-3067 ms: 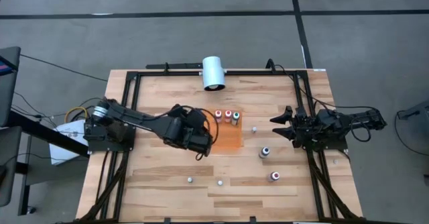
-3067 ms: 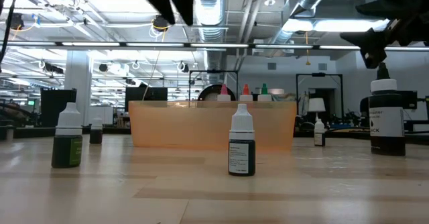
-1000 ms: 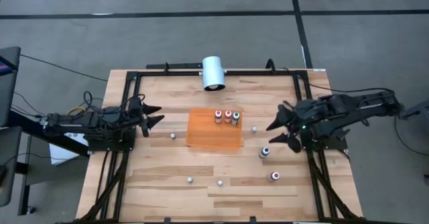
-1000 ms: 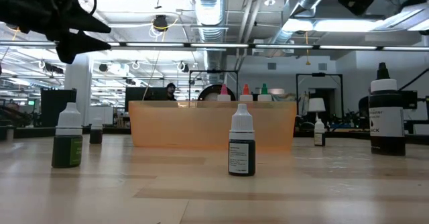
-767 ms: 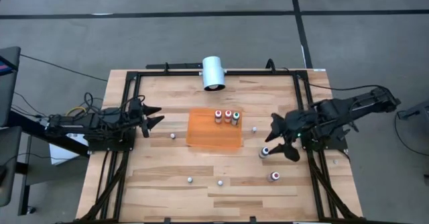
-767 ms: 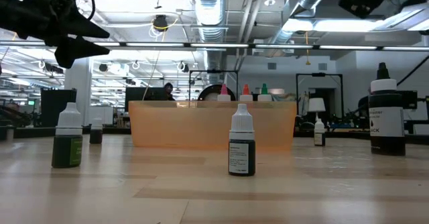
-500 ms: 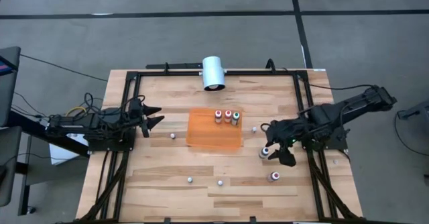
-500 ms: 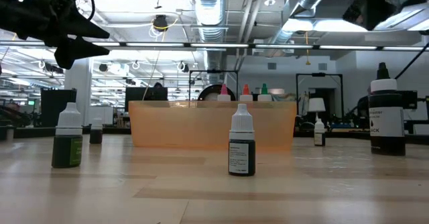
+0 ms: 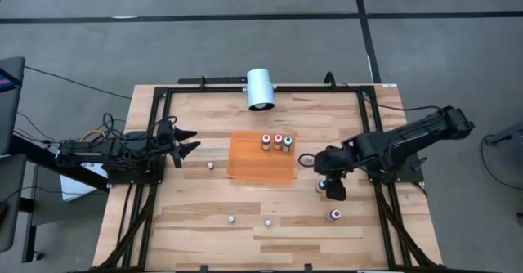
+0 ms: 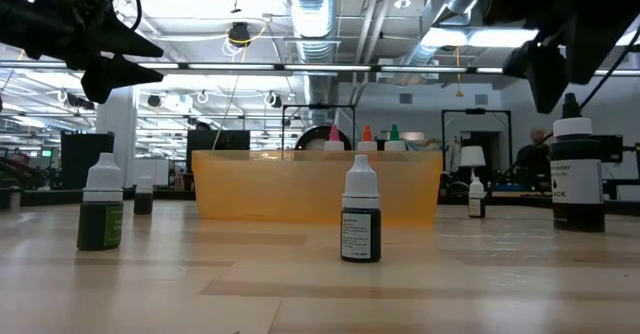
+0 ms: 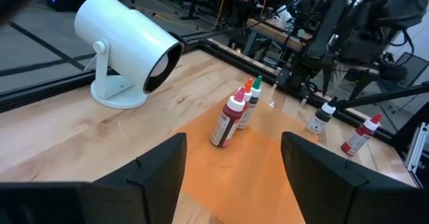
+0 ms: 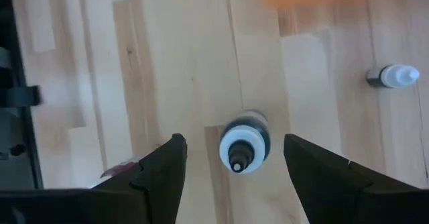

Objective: Pick & Place food coloring
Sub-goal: Put the large black food coloring bottle into the orange bin

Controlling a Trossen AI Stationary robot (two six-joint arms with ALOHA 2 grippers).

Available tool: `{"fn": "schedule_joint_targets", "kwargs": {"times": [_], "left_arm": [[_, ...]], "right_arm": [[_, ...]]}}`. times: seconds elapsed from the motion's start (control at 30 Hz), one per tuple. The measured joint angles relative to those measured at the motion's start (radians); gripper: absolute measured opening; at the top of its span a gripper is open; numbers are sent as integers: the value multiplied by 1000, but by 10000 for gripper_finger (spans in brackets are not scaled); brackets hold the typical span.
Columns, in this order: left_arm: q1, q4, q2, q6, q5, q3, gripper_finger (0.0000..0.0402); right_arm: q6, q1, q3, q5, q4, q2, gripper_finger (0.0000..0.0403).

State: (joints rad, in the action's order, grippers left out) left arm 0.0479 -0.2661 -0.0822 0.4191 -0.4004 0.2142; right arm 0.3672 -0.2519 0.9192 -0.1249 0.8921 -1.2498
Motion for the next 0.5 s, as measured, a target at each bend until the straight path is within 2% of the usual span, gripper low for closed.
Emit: {"fn": "schedule_joint_targets", "kwargs": {"times": [0.5], "left_arm": [[0,-15,0,1,2,0,235]], "right_arm": [[-8,-3,0,-2,15,-118,240]]}}
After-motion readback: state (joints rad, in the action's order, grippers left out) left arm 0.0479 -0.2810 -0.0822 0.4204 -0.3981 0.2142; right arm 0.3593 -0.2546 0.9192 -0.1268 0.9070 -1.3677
